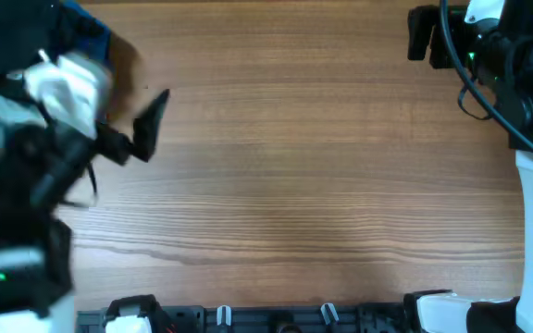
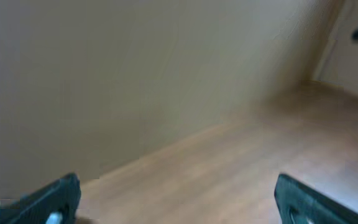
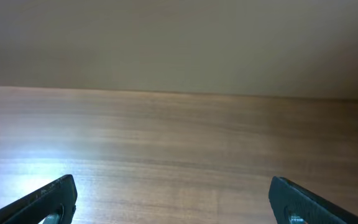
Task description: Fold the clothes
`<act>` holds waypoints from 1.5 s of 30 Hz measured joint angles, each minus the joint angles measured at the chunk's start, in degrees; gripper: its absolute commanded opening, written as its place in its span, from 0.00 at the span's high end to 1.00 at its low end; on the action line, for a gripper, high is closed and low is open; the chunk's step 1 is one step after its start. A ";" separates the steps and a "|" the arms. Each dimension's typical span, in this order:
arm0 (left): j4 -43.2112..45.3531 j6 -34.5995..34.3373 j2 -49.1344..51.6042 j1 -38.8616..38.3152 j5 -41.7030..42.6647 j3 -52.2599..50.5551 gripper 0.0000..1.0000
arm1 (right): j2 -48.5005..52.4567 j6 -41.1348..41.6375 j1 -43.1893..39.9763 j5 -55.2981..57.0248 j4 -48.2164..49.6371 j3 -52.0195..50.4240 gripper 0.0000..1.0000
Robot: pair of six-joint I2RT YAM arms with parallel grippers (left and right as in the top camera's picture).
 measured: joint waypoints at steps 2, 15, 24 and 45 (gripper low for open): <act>8.87 -2.56 -5.51 -0.55 -1.25 -10.25 0.00 | 0.00 0.00 0.00 0.07 -0.09 0.00 0.00; 38.95 -16.04 -39.85 -3.43 -12.74 -61.11 0.00 | 0.04 0.00 0.00 0.13 -0.22 0.00 0.00; 25.18 -16.74 -46.80 -3.45 -17.66 -61.77 0.00 | 0.04 0.00 0.00 0.13 -0.22 0.00 0.00; 22.32 -16.96 -50.58 -3.43 -19.80 -69.37 0.00 | 0.04 0.00 0.00 0.13 -0.22 0.00 0.00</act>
